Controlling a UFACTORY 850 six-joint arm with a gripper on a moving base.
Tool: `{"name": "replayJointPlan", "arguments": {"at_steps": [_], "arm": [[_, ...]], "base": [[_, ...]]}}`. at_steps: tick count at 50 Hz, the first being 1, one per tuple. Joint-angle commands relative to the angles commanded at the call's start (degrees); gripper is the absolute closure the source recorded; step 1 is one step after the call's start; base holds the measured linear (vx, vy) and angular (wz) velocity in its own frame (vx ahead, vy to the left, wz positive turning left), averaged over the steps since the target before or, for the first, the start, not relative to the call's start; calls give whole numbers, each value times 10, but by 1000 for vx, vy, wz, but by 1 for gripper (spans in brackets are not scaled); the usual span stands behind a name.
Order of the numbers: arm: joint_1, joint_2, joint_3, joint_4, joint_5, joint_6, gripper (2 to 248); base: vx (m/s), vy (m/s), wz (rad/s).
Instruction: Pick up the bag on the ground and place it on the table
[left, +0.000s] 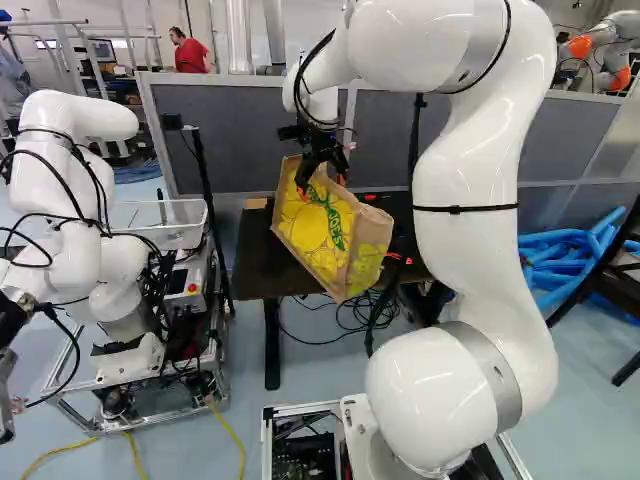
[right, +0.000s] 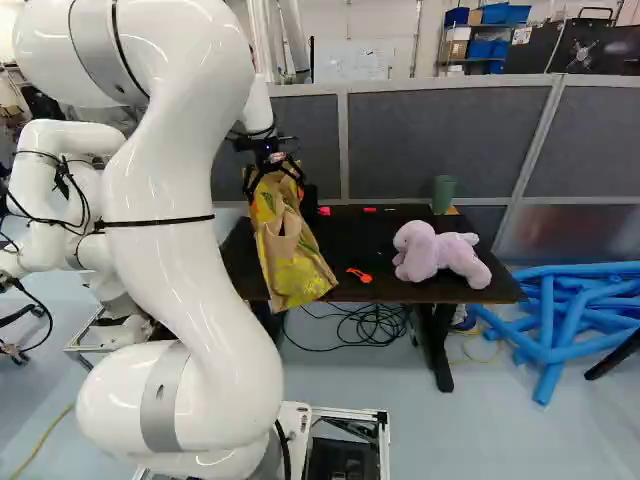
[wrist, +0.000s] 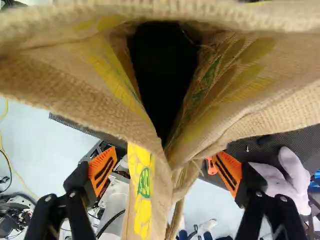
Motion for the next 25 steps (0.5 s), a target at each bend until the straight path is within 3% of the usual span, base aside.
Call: {"name": "replayJointPlan", "arguments": {"at_steps": [25], "arm": [[0, 40, 4, 0, 0, 0, 3]], "base": [[0, 0, 0]]}}
